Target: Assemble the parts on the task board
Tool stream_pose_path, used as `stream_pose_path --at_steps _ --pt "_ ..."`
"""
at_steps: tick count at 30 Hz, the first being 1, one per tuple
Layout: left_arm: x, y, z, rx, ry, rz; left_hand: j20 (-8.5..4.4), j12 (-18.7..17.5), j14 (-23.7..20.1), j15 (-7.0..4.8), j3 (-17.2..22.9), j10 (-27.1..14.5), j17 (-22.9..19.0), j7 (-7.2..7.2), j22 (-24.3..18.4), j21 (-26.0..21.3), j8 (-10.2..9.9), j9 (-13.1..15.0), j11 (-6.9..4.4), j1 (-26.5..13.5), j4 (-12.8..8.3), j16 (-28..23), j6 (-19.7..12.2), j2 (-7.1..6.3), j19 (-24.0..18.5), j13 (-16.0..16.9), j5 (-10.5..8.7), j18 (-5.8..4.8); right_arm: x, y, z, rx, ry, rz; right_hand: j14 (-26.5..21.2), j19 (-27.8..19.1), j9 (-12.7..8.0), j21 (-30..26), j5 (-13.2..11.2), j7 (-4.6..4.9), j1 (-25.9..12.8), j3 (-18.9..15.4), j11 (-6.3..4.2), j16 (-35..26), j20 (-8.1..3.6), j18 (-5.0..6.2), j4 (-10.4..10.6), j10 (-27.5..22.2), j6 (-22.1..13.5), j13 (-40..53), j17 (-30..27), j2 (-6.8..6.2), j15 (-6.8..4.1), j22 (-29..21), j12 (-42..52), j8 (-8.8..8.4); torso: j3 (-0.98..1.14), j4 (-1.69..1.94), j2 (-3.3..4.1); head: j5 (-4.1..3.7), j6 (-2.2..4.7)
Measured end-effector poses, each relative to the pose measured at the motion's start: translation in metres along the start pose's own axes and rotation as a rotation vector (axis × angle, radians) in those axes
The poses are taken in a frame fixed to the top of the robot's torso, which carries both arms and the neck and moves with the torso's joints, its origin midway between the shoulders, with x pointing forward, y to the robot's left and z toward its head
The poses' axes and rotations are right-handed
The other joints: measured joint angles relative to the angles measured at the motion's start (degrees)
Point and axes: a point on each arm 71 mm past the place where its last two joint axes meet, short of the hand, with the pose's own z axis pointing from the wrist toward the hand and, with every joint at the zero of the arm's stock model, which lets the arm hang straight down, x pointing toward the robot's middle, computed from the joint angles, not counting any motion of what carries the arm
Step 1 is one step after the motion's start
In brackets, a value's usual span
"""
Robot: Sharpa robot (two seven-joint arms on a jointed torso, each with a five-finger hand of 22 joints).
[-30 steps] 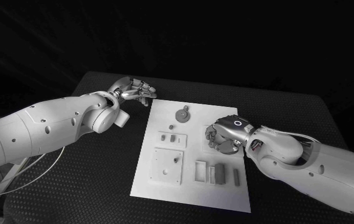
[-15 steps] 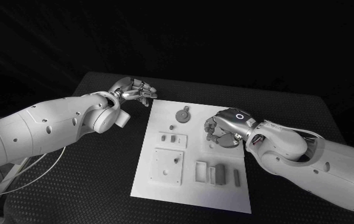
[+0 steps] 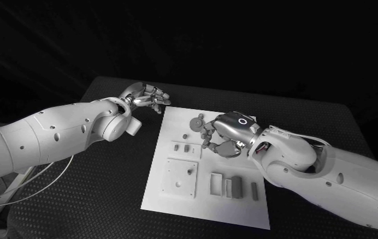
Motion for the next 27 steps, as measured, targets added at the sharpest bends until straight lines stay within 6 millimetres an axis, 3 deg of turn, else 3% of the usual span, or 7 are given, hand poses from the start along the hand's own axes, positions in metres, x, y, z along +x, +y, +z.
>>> stream_pose_path --at_steps 7,15,27 --pt "0.000 0.000 0.001 0.000 -0.002 -0.001 0.00 0.0 0.0 0.00 0.0 0.0 0.0 0.00 0.0 0.0 0.0 0.0 -0.01 0.0 0.0 0.0 0.0 0.00 0.0 -0.1 0.00 0.00 0.004 0.027 0.018 -0.067 -0.008 0.036 0.0 0.0 0.0 0.0 0.0 0.01 0.0 0.0 0.00 0.0 0.00 -0.02 0.0 0.0 0.0 0.0 0.0 0.00 0.01 0.0 0.0 0.00 -0.01 -0.06 0.01 0.53 0.40" --pt "0.002 -0.001 0.002 0.003 0.002 -0.003 0.00 0.0 -0.1 0.07 0.0 -0.1 0.1 0.00 0.0 -0.2 0.0 0.0 -0.08 -0.2 0.0 0.0 0.0 0.23 0.0 -0.1 0.00 0.00 0.042 0.057 0.028 -0.130 0.068 0.056 0.0 0.0 0.0 0.0 0.2 0.05 0.0 0.0 0.00 0.0 0.00 -0.03 0.0 0.0 -0.1 0.0 0.0 0.00 0.03 0.0 -0.1 -0.02 -0.12 0.06 0.00 1.32 0.16" --pt "0.003 -0.001 0.003 0.003 0.003 -0.004 0.00 0.0 -0.1 0.07 0.0 -0.1 0.1 0.00 0.0 -0.2 0.0 0.0 -0.09 0.1 0.0 0.0 0.0 0.59 0.0 -0.2 0.00 0.00 0.080 0.071 0.023 -0.135 0.141 0.087 0.0 0.0 0.2 0.0 0.2 0.07 0.0 0.1 0.00 0.0 0.00 -0.03 0.1 0.0 -0.1 0.1 0.0 0.00 0.06 0.0 -0.3 -0.15 -0.05 0.09 0.03 2.85 -0.66"
